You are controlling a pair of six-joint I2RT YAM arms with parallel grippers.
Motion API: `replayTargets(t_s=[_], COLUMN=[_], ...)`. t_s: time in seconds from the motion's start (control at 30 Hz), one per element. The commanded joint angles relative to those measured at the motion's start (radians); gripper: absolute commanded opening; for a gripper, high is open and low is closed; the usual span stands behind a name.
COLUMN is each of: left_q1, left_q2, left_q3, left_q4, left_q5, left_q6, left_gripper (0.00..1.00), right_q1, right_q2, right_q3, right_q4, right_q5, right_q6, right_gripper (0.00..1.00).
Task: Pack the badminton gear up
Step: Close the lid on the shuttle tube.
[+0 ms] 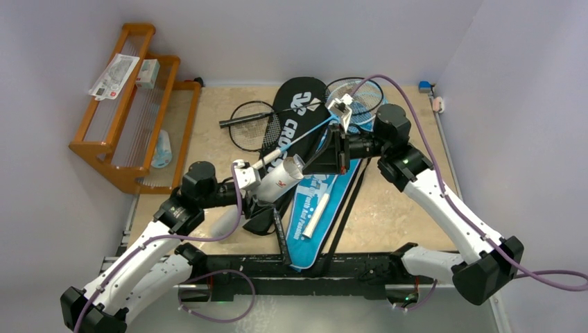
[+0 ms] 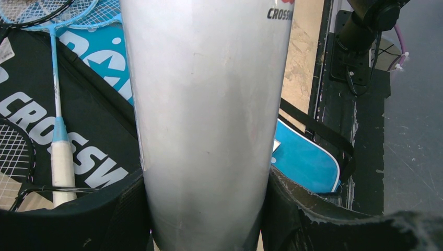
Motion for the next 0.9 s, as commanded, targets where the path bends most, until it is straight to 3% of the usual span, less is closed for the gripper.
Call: replayTargets(t_s=[0.0, 0.23, 0.37, 0.77, 0.87], left_q1=[-0.005, -0.005, -0.004, -0.005, -0.005], left_q2=[-0.001, 0.002, 0.004, 0.000, -0.004], left_q3=[0.014, 0.015, 0.015, 0.014, 0.012], left_q4=[0.067, 0.067, 0.067, 0.068, 0.068], left_q5=[0.032, 0.034, 0.035, 0.047, 0.047], left_q6=[-0.009, -0.010, -0.010, -0.009, -0.009], left_gripper=[0.45, 0.45, 0.45, 0.45, 0.45], right_q1=[0.018, 0.031, 0.036, 0.049, 0.051], right_q2=[0.001, 0.021, 0.034, 0.078, 0.080], right_q3=[0.042, 0.038, 0.037, 0.049, 0.046], right_q4=[0.047, 0.051, 0.058, 0.093, 0.091], right_q5=[-0.021, -0.017, -0.015, -0.016, -0.016], right_q6=[0.009, 0.008, 0.010, 0.029, 0.029], right_gripper=[0.00, 0.00, 0.05, 0.03, 0.09])
